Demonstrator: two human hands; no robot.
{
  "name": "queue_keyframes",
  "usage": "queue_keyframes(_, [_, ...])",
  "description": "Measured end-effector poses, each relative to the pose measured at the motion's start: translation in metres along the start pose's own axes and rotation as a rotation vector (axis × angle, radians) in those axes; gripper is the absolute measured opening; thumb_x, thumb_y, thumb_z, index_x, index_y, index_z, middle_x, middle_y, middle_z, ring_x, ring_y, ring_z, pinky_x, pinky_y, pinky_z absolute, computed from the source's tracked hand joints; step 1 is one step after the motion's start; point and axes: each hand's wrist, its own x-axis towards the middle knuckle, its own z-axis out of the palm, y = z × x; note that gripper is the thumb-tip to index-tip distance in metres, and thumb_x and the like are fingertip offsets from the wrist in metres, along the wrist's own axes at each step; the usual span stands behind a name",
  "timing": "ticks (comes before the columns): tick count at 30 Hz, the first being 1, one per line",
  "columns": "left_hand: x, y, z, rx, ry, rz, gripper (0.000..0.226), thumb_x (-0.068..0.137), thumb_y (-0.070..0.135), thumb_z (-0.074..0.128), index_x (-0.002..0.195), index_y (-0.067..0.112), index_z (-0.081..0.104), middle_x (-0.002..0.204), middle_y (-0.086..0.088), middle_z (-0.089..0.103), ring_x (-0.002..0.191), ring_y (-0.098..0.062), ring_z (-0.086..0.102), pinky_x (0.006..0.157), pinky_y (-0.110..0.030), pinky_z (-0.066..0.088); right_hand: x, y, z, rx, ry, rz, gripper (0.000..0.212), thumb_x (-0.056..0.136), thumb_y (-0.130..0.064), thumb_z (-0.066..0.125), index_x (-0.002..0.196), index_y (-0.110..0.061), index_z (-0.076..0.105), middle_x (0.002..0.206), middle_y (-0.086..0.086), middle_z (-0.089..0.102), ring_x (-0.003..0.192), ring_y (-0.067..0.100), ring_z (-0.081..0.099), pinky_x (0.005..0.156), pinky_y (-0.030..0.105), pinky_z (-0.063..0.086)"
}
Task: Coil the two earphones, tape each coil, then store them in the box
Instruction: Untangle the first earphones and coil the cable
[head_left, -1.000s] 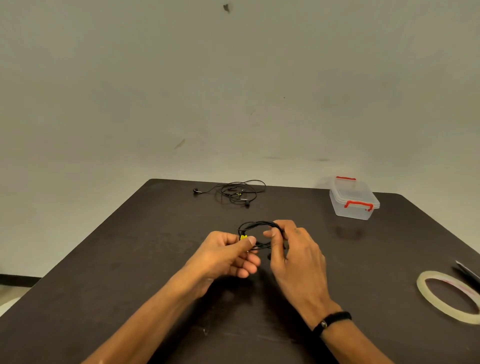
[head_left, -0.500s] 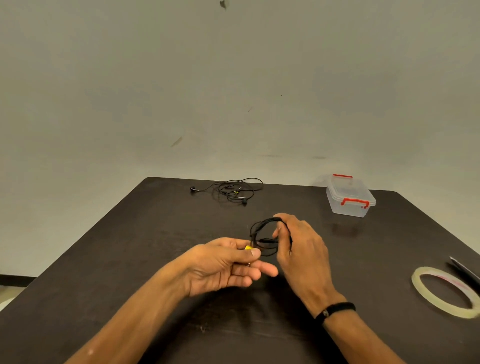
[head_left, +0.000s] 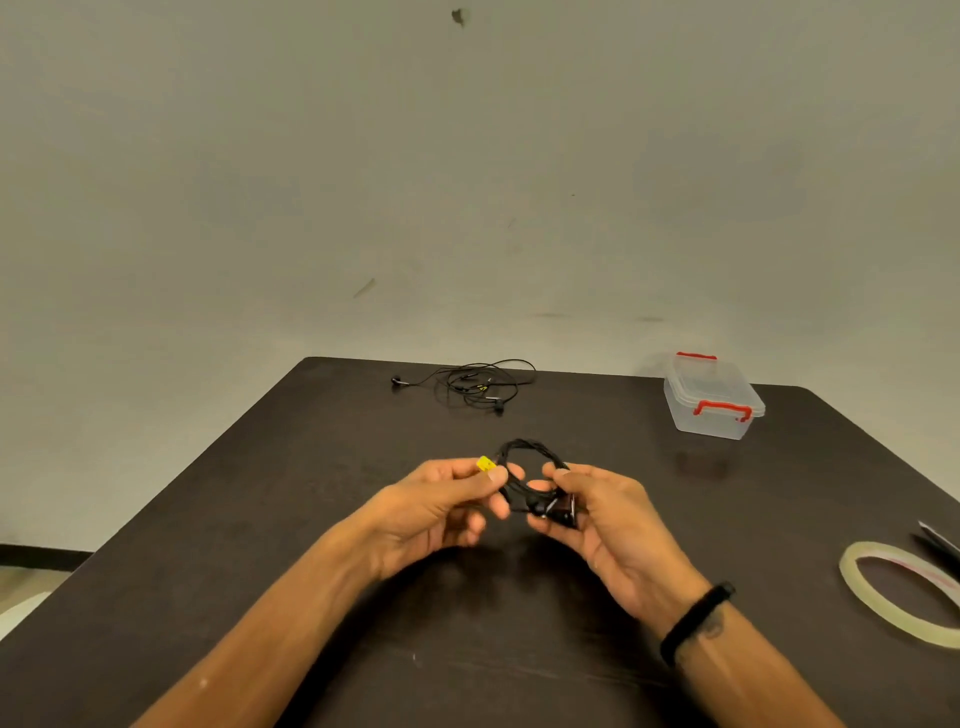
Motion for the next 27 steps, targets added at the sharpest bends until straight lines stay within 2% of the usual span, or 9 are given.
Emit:
queue_keyframes(4, [0.006,0.0,-0.006,0.02,0.172,-0.01,0.027,0.098,0.031,0.066,0.111,0.009,0.077,0.066,0.005,0.051,0.048,-0.003,0.036,0.049,-0.016,0.034,-0.005,-0.001,0.001,-0.111,-0.119,0.096,0.011,0.096,-0.006,0.069,0.107,-0.003,0.07,0.1,0.017,0.08,0.079,0.022,0.074,0.073,0.037,0.064])
queue_keyframes(7, [0.006,0.0,-0.008,0.095,0.211,0.013,0.024,0.1,0.031,0.065,0.105,0.012,0.08,0.069,0.006,0.052,0.055,-0.004,0.04,0.049,-0.016,0.038,-0.006,-0.004,-0.001,-0.109,-0.196,0.122,0.014,0.097,-0.011,0.07,0.109,-0.006,0.066,0.107,0.021,0.079,0.089,0.029,0.076,0.09,0.046,0.061])
queue_keyframes(11, [0.003,0.003,-0.006,0.053,0.148,0.037,0.022,0.101,0.031,0.062,0.099,0.014,0.077,0.094,-0.006,0.074,0.082,-0.014,0.066,0.071,-0.027,0.055,-0.007,-0.006,-0.001,-0.297,-0.136,-0.024,0.028,0.097,-0.029,0.072,0.114,-0.007,0.066,0.103,0.013,0.081,0.097,0.029,0.077,0.091,0.044,0.061])
queue_keyframes(13, [0.002,0.004,-0.003,-0.005,0.112,0.033,0.02,0.103,0.029,0.059,0.098,0.015,0.073,0.106,-0.013,0.077,0.091,-0.02,0.071,0.085,-0.036,0.055,-0.007,-0.005,-0.001,-0.476,-0.05,-0.188,0.025,0.095,-0.034,0.075,0.109,-0.014,0.072,0.095,0.005,0.082,0.094,0.021,0.077,0.092,0.044,0.06])
queue_keyframes(15, [0.001,0.005,0.001,-0.077,0.108,0.012,0.02,0.105,0.025,0.056,0.095,0.014,0.07,0.104,-0.016,0.077,0.092,-0.023,0.071,0.096,-0.044,0.052,-0.009,-0.004,0.0,-0.551,-0.025,-0.278,0.019,0.093,-0.033,0.078,0.104,-0.018,0.074,0.09,0.001,0.082,0.084,0.013,0.074,0.083,0.04,0.061])
queue_keyframes(17, [0.001,0.005,0.006,-0.157,0.093,-0.023,0.021,0.106,0.025,0.051,0.092,0.014,0.065,0.094,-0.015,0.075,0.087,-0.023,0.072,0.1,-0.047,0.05,-0.009,-0.004,0.0,-0.517,-0.034,-0.289,0.016,0.092,-0.023,0.079,0.104,-0.015,0.073,0.086,0.003,0.082,0.077,0.011,0.072,0.07,0.032,0.058])
queue_keyframes(20, [0.001,0.003,0.012,-0.32,0.058,-0.062,0.022,0.102,0.027,0.048,0.086,0.015,0.057,0.074,-0.011,0.061,0.072,-0.023,0.066,0.094,-0.046,0.049,-0.011,-0.002,0.003,-0.443,-0.049,-0.25,0.02,0.09,-0.006,0.079,0.108,-0.005,0.07,0.081,0.008,0.08,0.07,0.01,0.073,0.064,0.028,0.059])
queue_keyframes(24, [0.002,0.002,0.017,-0.485,0.101,-0.027,0.02,0.096,0.026,0.05,0.081,0.014,0.053,0.058,-0.005,0.041,0.067,-0.025,0.056,0.079,-0.037,0.052,-0.015,-0.002,0.005,-0.111,-0.127,-0.086,0.032,0.087,0.003,0.077,0.117,-0.001,0.066,0.093,0.019,0.079,0.079,0.023,0.076,0.073,0.035,0.064])
queue_keyframes(27, [0.003,0.002,0.019,-0.607,0.167,-0.016,0.021,0.095,0.025,0.055,0.079,0.011,0.056,0.055,-0.006,0.043,0.072,-0.026,0.061,0.085,-0.037,0.054,-0.016,-0.003,0.009,0.152,-0.136,0.022,0.035,0.087,0.005,0.072,0.117,-0.01,0.062,0.092,0.015,0.078,0.078,0.023,0.077,0.085,0.041,0.062])
